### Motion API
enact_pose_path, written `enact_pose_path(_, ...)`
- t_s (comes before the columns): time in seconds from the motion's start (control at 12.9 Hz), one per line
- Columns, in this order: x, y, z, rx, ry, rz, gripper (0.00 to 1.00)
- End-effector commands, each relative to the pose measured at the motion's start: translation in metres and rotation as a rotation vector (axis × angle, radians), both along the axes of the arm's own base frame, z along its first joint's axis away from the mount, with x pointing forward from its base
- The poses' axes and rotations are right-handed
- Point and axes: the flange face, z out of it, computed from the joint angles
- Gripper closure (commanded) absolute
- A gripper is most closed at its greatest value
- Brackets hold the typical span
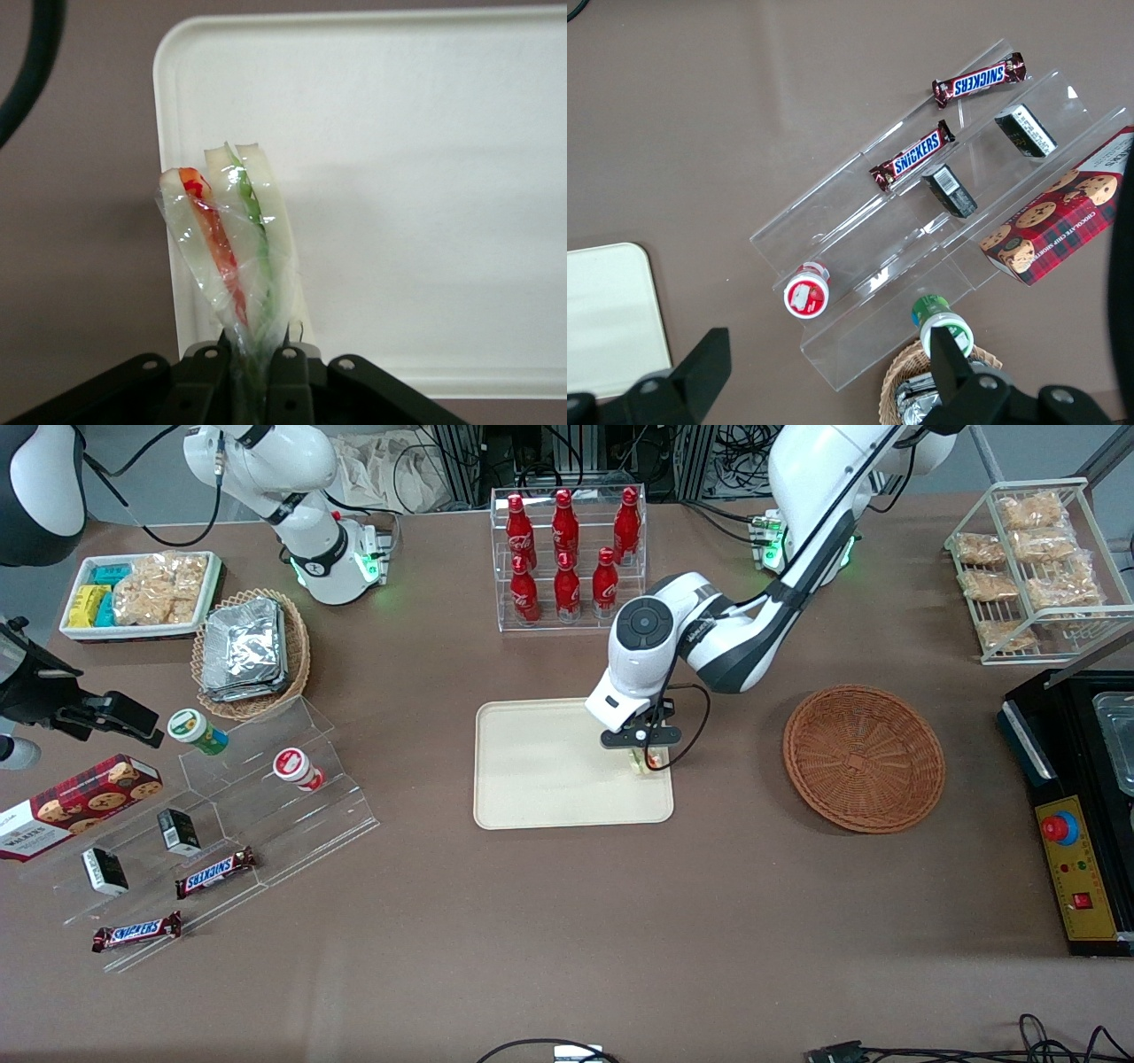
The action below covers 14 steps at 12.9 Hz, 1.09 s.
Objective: Place sandwich from basket to tray
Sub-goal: 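Carry the held sandwich over the cream tray and lower it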
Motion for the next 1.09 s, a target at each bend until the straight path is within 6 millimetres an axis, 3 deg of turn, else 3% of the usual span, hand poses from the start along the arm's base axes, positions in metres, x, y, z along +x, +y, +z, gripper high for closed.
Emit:
enact_pose_path(0.0, 0.002, 0.003, -0.021, 0.012, -0.020, -0.037, 0.88)
enact_pose_path(0.16, 0.003, 0.003, -0.026, 0.006, -0.023, -0.043, 0.85)
enact_pose_path(0.23, 0.004, 0.004, -0.027, 0.008, -0.025, -0.045, 0.73)
enact_pose_path(0.39, 0.016, 0.015, -0.022, 0.006, -0.031, -0.061, 0.00)
enact_pose_path(0.54, 0.029, 0.024, -0.005, 0.001, -0.051, -0.109, 0.00)
enact_pose_path(0.7, 0.045, 0.035, 0.034, 0.034, -0.061, -0.078, 0.00)
enact_pose_path(1.01, 0.073, 0.039, 0.123, 0.123, -0.041, -0.045, 0.00)
